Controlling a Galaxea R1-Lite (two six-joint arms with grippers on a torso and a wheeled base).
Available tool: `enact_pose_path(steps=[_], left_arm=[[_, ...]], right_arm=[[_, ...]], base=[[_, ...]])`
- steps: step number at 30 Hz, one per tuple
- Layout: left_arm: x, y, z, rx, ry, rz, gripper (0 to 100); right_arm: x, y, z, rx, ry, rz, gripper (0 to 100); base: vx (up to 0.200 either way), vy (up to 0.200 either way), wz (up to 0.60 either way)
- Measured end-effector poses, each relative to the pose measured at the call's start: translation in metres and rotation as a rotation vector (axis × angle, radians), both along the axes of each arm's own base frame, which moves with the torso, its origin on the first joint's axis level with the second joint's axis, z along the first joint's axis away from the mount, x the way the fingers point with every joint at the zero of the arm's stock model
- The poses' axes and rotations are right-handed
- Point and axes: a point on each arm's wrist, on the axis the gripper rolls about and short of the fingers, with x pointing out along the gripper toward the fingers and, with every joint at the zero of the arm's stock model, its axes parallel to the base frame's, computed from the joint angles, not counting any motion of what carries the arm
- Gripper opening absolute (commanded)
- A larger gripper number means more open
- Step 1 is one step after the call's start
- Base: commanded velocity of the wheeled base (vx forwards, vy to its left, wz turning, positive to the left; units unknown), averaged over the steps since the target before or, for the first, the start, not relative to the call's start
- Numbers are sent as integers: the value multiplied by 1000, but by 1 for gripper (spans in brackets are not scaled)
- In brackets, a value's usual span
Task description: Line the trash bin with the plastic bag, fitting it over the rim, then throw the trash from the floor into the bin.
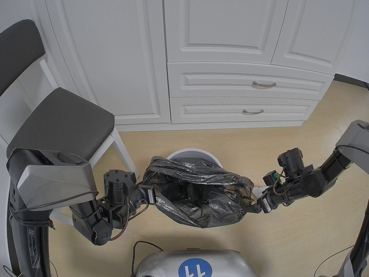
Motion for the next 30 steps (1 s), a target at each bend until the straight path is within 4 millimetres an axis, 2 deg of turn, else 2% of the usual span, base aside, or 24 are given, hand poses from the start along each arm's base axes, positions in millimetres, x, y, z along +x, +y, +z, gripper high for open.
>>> enact_pose_path(steps=[4, 8, 11, 15, 16, 17, 23, 27, 30], left_arm=[[-3, -2, 3, -2, -4, -8, 0], [-4, -3, 5, -5, -6, -14, 0], [-5, -4, 6, -9, -10, -15, 0], [-7, -7, 6, -10, -11, -21, 0], [-7, -8, 6, -10, -11, -23, 100], [-8, -8, 6, -9, -9, -24, 100], [-10, -9, 4, -4, -3, -29, 100], [-12, -9, 4, 0, 2, -30, 100], [-14, -8, 4, 3, 5, -32, 100]], right_arm=[[-8, -19, 14, -10, -49, 39, 100], [-14, -25, 32, 21, -93, 16, 100], [-19, -15, 42, 50, -130, 15, 100], [-22, 7, 51, 66, -260, 24, 100], [-21, 14, 54, 72, -314, 25, 100], [-20, 23, 59, 84, -400, 22, 100], [-18, 57, 76, 142, -628, 39, 100], [-16, 75, 82, 140, -685, 73, 100], [-13, 86, 78, 90, -656, 122, 100]], base=[[0, 0, 0], [0, 0, 0], [0, 0, 0], [0, 0, 0], [0, 0, 0], [0, 0, 0], [0, 0, 0], [0, 0, 0], [0, 0, 0]])
